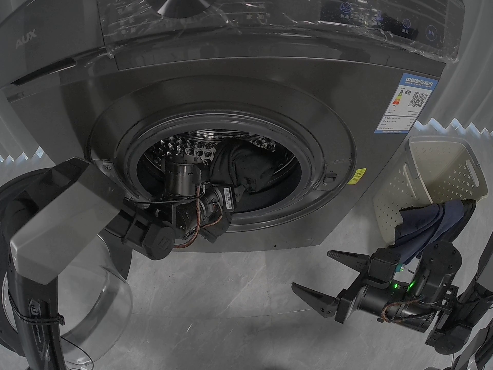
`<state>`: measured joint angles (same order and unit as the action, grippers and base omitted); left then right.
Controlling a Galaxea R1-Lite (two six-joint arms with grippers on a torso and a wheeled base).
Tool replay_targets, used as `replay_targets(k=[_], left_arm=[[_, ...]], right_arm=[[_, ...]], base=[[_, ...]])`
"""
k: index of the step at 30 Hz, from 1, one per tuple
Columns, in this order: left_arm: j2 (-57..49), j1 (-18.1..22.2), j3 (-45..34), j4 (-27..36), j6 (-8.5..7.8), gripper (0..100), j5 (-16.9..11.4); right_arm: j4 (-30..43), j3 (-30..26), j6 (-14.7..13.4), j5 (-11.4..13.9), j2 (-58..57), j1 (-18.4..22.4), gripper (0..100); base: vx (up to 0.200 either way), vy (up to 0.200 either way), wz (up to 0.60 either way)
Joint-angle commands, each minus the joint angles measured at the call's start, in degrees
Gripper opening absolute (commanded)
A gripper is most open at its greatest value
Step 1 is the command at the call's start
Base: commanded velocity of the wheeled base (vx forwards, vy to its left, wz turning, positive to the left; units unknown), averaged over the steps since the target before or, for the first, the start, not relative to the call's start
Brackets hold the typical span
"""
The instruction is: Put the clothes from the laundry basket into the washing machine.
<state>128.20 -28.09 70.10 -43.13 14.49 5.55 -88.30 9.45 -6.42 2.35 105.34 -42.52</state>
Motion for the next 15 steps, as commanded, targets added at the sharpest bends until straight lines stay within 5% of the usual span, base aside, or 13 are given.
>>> replay_targets(k=[1, 6, 11, 15], left_arm=[[1.79, -0.21, 1.1, 0.15, 0.1, 0, -0.27], [2.85, -0.48, 4.61, -0.11, 1.5, 0, -0.27], [3.64, -0.57, 12.17, -2.4, 8.01, 0, 0.52], [6.8, 0.05, 17.88, -7.14, 8.36, 0, 1.92]], right_arm=[[-0.03, 0.13, 0.01, 0.02, 0.04, -0.02, 100], [-0.03, 0.31, 0.01, 0.02, 0.04, -0.02, 100], [-0.03, 0.4, 0.01, 0.02, 0.04, -0.02, 100], [-0.03, 0.4, 0.01, 0.02, 0.04, 0.07, 100]], base=[[0.0, 0.0, 0.0], [0.0, 0.0, 0.0], [0.0, 0.0, 0.0], [0.0, 0.0, 0.0]])
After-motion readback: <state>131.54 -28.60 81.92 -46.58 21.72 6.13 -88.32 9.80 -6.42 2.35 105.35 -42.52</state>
